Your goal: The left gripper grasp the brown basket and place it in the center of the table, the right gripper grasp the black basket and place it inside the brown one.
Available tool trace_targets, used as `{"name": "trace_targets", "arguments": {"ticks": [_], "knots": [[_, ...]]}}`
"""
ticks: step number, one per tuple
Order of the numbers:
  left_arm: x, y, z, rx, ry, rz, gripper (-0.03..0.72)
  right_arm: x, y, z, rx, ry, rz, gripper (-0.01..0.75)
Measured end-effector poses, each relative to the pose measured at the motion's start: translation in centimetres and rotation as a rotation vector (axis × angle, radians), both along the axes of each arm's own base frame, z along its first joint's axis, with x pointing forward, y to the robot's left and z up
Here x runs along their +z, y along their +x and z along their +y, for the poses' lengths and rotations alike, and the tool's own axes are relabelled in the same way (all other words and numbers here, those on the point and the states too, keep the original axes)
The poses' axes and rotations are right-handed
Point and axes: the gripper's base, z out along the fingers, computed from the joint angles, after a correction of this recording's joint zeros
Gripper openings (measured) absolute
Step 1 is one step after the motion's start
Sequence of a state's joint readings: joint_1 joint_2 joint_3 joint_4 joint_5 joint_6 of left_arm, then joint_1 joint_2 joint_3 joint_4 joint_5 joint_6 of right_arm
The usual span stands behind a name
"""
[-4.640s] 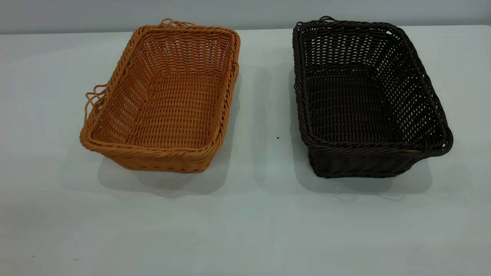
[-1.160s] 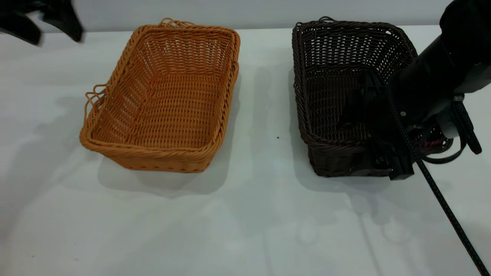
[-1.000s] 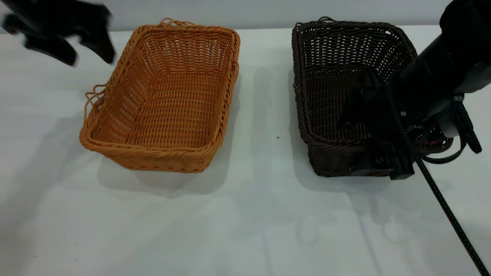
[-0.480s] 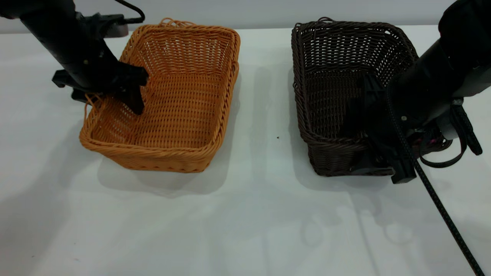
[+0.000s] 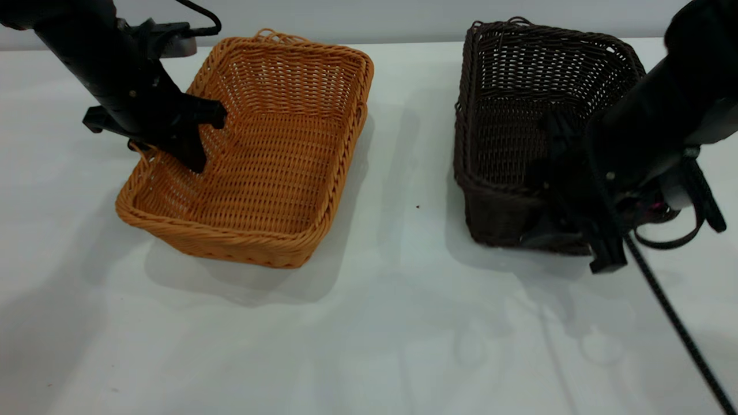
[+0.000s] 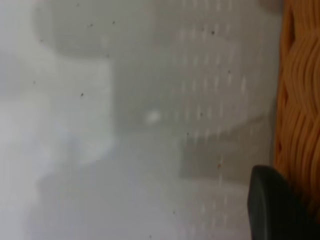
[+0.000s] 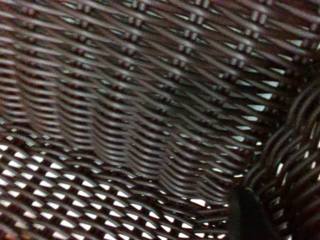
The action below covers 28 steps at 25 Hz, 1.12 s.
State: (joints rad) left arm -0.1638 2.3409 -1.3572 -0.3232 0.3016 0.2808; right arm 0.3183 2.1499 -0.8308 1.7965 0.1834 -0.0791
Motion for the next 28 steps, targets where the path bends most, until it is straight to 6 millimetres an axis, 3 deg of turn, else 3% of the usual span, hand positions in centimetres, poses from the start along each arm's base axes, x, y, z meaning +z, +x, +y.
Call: {"name": "trace_targets", "arguments": {"ticks": [7, 14, 18, 22, 28], "knots": [[0.1, 0.2, -0.9, -0.289, 0.061, -0.086, 0.096, 5.4, 3.2, -4.3, 0.247, -0.049, -0.265, 0.199], [0.8, 0.0, -5.7, -0.861, 0.223, -0.310, 0.096, 10.5, 6.2, -7.5, 0.649, 0.024, -0.411, 0.197], [1.0, -0.8, -9.2, -1.143, 0.302, -0.404, 0.096, 12.7, 7.1, -8.3, 0.828, 0.040, -0.402, 0.197], [1.0, -1.8, -11.5, -1.308, 0.339, -0.447, 0.096, 14.2, 8.0, -8.3, 0.878, 0.040, -0.425, 0.197], [0.9, -2.1, -12.2, -1.358, 0.356, -0.465, 0.096, 14.6, 8.2, -8.2, 0.888, 0.040, -0.435, 0.197]]}}
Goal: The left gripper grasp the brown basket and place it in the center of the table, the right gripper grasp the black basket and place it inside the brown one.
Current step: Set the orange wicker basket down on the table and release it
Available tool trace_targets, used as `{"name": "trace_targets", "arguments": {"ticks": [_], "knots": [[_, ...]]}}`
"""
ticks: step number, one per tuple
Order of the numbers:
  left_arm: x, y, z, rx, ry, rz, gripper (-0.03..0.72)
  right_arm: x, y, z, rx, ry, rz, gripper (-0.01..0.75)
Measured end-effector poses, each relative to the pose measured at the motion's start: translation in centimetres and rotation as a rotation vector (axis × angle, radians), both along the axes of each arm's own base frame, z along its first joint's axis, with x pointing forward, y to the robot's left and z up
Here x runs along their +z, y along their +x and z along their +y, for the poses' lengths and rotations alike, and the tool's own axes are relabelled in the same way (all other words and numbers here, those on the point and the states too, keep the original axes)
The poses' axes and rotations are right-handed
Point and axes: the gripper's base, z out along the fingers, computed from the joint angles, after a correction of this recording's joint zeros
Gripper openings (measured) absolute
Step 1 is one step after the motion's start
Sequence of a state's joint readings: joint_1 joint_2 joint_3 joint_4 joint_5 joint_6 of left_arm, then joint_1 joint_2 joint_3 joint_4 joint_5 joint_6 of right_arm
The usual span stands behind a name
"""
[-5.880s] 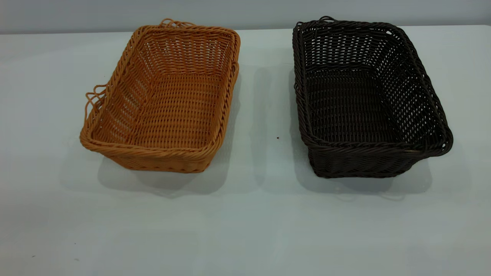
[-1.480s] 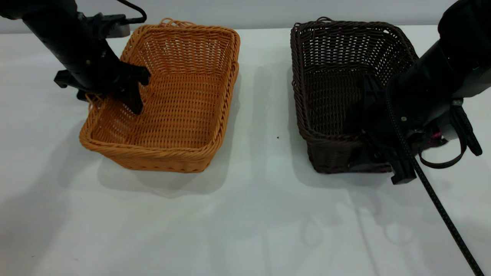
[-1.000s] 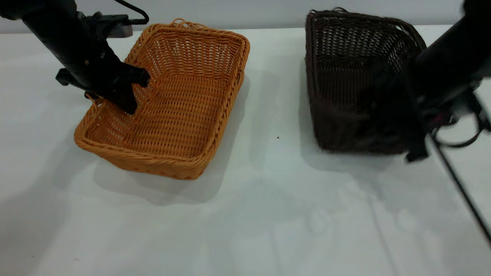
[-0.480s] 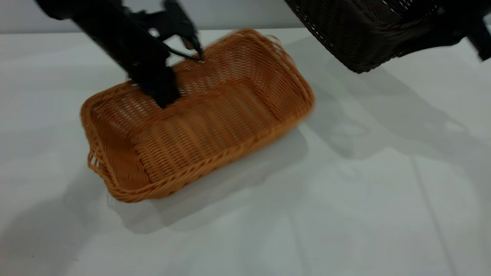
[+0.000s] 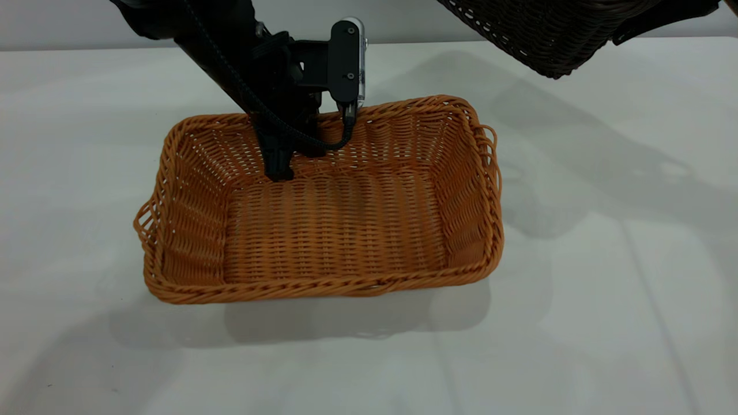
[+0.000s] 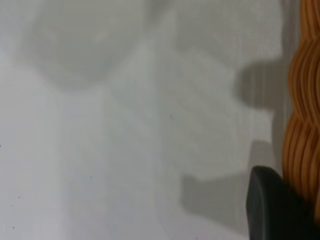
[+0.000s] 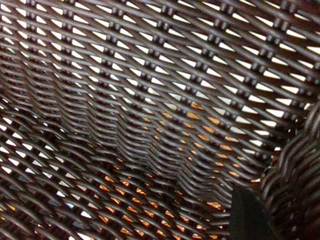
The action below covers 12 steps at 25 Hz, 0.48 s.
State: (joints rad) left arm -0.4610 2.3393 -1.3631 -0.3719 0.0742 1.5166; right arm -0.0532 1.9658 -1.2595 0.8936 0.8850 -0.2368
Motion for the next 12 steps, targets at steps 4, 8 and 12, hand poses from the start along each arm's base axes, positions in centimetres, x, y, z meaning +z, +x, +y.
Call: {"name": "trace_targets", "arguments": {"ticks": [4, 8, 12], "knots": [[-0.2, 0.1, 0.0, 0.012, -0.003, -0.007, 0.099, 0.0, 0.0, 0.0, 0.001, 0.001, 0.001, 0.197], [-0.2, 0.3, -0.1, 0.019, -0.007, -0.034, 0.135, 0.0, 0.0, 0.0, 0.003, 0.002, 0.002, 0.197], [-0.3, 0.4, -1.2, -0.005, -0.012, -0.122, 0.249, 0.1, -0.2, 0.1, 0.026, 0.010, 0.009, 0.197]]}}
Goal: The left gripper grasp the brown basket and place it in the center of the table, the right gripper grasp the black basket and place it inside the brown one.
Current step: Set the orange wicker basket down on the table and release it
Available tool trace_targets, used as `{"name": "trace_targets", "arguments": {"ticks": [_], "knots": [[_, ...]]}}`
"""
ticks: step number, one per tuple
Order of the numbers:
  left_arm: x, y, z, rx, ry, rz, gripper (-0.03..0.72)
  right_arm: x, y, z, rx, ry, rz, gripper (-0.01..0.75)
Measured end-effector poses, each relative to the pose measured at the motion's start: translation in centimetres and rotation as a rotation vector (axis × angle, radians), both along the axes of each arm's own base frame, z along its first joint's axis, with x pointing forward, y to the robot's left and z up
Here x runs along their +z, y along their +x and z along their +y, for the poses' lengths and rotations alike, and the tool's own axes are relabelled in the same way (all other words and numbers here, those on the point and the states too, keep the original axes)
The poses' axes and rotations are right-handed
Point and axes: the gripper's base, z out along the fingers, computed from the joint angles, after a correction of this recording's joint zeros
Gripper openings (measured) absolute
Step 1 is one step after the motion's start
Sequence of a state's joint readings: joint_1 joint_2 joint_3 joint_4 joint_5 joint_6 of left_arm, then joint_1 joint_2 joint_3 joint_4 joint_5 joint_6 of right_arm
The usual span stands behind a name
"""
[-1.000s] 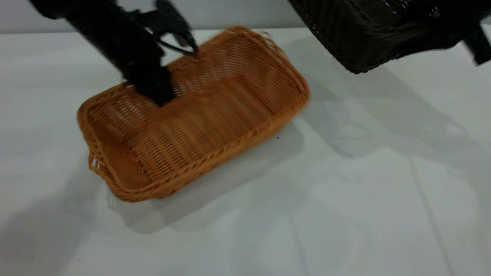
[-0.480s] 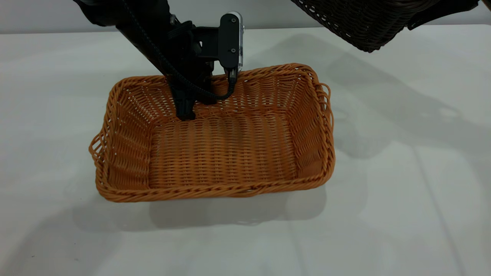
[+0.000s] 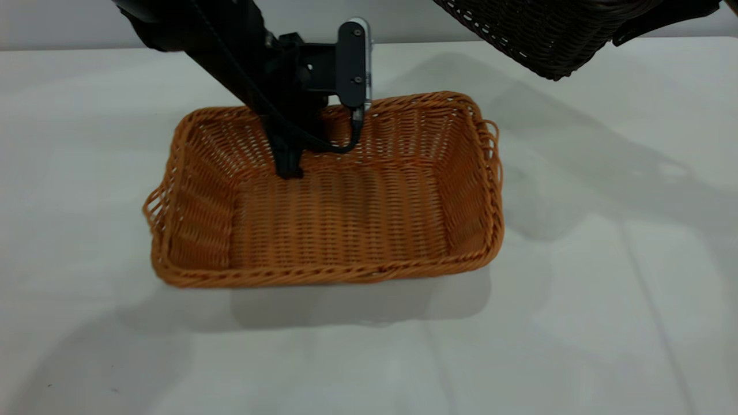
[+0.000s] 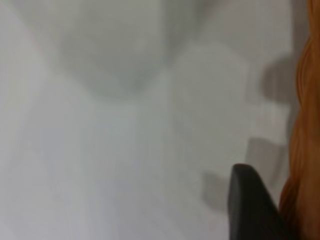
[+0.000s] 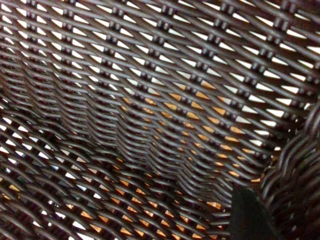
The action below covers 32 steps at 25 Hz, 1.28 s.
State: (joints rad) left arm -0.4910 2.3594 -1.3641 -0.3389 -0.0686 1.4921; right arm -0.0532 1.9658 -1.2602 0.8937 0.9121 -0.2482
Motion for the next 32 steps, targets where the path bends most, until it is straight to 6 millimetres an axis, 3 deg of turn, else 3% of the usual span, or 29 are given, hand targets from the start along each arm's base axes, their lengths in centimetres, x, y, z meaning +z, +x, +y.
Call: {"name": "trace_targets", "arguments": {"ticks": [5, 8, 15, 21, 32], "knots": [[0.4, 0.3, -1.1, -0.013, -0.019, -0.117, 0.404, 0.5, 0.2, 0.1, 0.016, 0.008, -0.009, 0.197], [0.5, 0.4, -1.4, -0.014, -0.026, -0.148, 0.449, 1.7, 1.0, -0.1, 0.020, 0.010, -0.050, 0.197], [0.7, 0.1, -2.1, -0.031, -0.031, -0.169, 0.463, 4.2, 2.4, -1.6, 0.003, 0.027, -0.111, 0.197], [0.9, 0.1, -2.5, -0.031, -0.043, -0.197, 0.463, 4.2, 2.1, -3.0, 0.001, 0.033, -0.079, 0.197], [1.1, 0.3, -2.6, 0.122, -0.162, -0.172, 0.467, 4.2, 2.0, -3.1, 0.018, 0.032, -0.084, 0.197]]}}
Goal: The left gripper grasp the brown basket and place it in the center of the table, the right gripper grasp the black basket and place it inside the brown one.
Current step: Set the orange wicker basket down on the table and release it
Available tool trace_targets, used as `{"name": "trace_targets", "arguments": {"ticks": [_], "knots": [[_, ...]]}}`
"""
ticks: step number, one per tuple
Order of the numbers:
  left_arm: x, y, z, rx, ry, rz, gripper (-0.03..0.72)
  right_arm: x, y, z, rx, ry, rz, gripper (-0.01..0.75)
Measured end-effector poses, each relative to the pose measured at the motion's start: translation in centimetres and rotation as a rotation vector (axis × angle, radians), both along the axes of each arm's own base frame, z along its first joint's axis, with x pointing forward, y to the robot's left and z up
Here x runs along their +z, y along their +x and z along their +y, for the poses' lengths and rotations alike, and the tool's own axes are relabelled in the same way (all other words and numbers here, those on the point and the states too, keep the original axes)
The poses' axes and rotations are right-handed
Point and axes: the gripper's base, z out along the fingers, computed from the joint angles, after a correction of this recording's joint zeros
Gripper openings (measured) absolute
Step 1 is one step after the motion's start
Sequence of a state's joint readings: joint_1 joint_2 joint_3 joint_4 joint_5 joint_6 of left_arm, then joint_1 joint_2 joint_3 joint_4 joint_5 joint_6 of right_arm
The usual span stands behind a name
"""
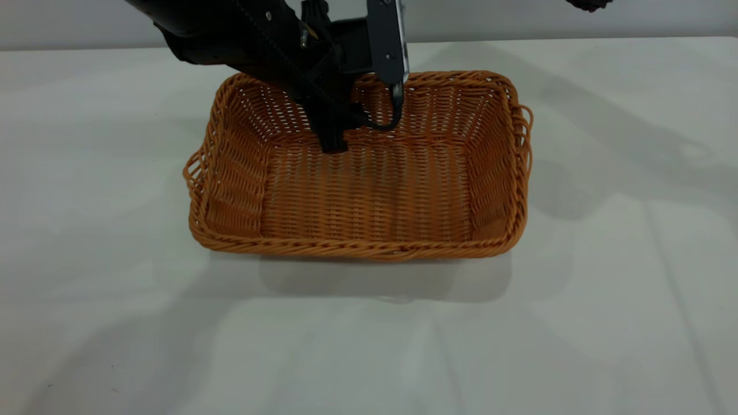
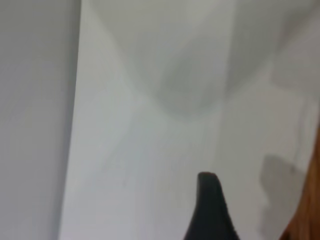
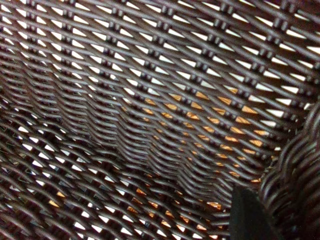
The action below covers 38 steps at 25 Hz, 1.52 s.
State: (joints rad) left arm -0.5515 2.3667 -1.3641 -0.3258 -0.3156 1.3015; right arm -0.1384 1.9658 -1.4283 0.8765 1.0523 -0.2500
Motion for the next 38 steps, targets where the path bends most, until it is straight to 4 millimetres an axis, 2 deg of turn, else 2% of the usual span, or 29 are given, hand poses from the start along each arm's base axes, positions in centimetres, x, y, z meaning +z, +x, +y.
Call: {"name": "trace_targets", "arguments": {"ticks": [5, 13, 15, 22, 27, 33, 38], "knots": [[-0.2, 0.1, 0.0, -0.013, 0.004, -0.030, 0.490, 0.0, 0.0, 0.0, 0.015, -0.006, -0.012, 0.197], [2.0, 1.5, -0.4, -0.012, -0.053, -0.326, 0.492, 0.0, -0.2, 0.1, 0.031, 0.000, -0.005, 0.197], [1.9, 1.5, -0.4, -0.013, -0.058, -0.311, 0.489, 0.0, -0.2, 0.1, 0.031, 0.000, -0.005, 0.198], [0.8, 0.5, -0.4, -0.024, -0.041, -0.086, 0.456, 0.0, -0.2, 0.1, 0.032, 0.000, -0.004, 0.198], [-0.9, -0.6, -0.2, -0.054, 0.014, 0.060, 0.411, 0.0, -0.2, 0.1, 0.033, 0.000, -0.005, 0.198], [-0.7, -0.5, -0.5, -0.108, 0.015, 0.019, 0.375, 0.0, -0.2, 0.1, 0.037, 0.002, -0.001, 0.198], [0.0, 0.1, -0.8, -0.030, -0.096, -0.037, 0.374, 0.0, -0.2, 0.1, 0.044, 0.001, -0.004, 0.199]]}}
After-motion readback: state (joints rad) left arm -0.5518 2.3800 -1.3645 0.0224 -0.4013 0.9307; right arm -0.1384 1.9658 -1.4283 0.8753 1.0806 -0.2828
